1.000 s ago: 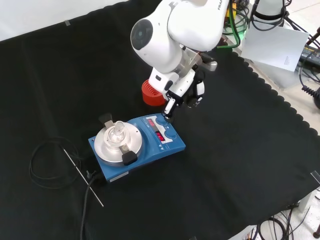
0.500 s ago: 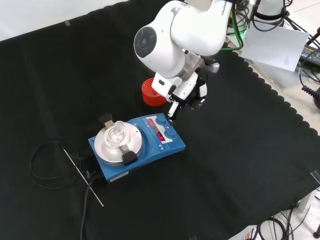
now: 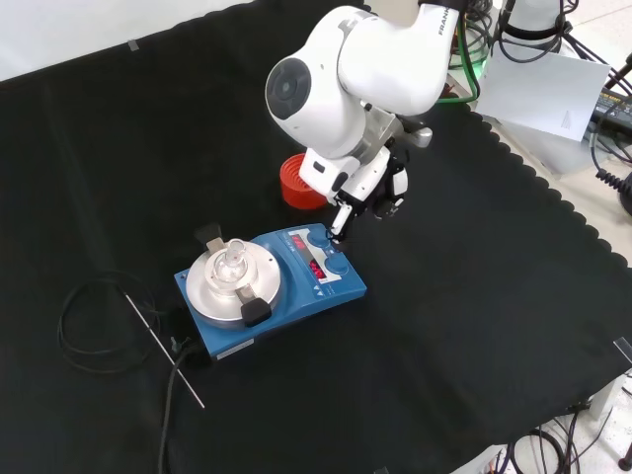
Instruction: Turn on the heater.
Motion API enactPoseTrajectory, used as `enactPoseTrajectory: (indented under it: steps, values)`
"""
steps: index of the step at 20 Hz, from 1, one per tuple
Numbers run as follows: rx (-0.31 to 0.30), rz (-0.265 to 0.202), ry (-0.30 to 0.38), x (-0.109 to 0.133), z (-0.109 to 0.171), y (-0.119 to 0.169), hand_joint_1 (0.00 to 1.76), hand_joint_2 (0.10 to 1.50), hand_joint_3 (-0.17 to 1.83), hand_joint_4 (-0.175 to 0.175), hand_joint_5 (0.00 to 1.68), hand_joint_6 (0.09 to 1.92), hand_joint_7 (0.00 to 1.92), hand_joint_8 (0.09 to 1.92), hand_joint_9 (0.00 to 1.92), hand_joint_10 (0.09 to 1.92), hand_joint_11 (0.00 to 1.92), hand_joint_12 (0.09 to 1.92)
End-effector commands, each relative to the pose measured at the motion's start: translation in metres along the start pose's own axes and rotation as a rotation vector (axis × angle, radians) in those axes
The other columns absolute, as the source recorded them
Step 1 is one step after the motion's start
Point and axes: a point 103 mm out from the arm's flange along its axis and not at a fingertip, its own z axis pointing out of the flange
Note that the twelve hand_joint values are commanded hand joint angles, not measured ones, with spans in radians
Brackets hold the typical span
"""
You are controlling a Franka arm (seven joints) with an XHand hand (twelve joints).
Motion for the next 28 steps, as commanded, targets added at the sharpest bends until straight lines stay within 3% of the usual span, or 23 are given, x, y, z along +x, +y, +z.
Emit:
enactPoseTrajectory:
  steps: [1,28]
  values:
    - [0.008,-0.002,-0.005,-0.0011,0.0011,0.0056,1.4,0.67,1.04,-0.05,0.28,0.65,1.49,1.47,1.58,1.36,1.14,1.29]
    - [0.019,-0.002,-0.011,-0.006,0.0101,0.0147,1.4,0.66,1.05,-0.05,0.28,0.65,1.49,1.47,1.58,1.36,1.14,1.29]
